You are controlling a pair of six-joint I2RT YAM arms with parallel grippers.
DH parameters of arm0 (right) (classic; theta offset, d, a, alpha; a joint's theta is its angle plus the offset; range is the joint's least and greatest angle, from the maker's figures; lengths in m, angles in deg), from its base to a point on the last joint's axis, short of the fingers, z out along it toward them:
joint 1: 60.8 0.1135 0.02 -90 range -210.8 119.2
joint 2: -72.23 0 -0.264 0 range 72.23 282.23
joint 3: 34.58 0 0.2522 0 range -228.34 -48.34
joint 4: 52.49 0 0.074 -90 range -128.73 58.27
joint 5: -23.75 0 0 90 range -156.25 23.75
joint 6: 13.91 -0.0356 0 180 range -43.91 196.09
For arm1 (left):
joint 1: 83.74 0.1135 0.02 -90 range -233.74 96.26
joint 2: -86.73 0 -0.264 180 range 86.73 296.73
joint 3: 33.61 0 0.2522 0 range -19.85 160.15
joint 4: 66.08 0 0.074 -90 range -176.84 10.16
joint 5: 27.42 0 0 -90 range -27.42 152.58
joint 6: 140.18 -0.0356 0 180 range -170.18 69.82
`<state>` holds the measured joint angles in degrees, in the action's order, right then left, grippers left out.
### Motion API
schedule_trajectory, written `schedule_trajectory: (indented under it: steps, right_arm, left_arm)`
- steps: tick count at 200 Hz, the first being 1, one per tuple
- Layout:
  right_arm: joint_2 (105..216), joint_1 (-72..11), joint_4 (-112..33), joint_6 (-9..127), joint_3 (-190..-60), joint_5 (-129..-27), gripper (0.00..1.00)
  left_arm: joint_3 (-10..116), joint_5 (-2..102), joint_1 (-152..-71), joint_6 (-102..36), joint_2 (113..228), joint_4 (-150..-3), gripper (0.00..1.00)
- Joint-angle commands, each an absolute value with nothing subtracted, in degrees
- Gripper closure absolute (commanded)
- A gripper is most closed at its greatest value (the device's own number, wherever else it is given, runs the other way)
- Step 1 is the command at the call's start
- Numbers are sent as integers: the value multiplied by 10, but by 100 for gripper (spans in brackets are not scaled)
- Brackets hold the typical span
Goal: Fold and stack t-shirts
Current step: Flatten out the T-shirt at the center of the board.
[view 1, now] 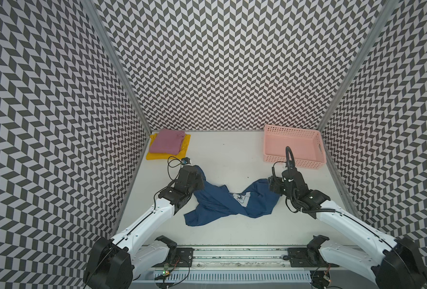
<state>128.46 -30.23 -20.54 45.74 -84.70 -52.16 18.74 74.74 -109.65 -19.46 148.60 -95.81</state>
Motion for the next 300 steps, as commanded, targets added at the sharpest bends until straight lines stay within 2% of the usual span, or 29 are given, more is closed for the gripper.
schedule_trajectory:
  steps: [1,24,64,97,133,177,219,300]
  right_arm:
    - [1238,-305,-170,463,-828,-566,12]
    - [1244,-293,-120,433,-819,-630,13]
    - [1248,-262,-89,377,-799,-700,20]
    - [1204,-220,-60,317,-777,-704,20]
    - [1228,-217,-91,318,-742,-713,21]
    - [1329,-219,-179,348,-762,-636,19]
    - [1435,-234,-192,408,-855,-618,18]
    - [1590,-302,-292,488,-930,-615,18]
  left_arm:
    - [203,749,-1099,-200,1487,-955,100]
    - [205,745,-1100,-201,1490,-952,100]
    - [215,739,-1100,-204,1483,-961,100]
    - [219,740,-1099,-205,1465,-965,100]
    - [225,731,-1100,-210,1469,-965,100]
    - [219,728,-1099,-212,1465,-961,100]
    - [222,726,-1100,-213,1463,-964,100]
    - [218,719,-1102,-213,1465,-962,100]
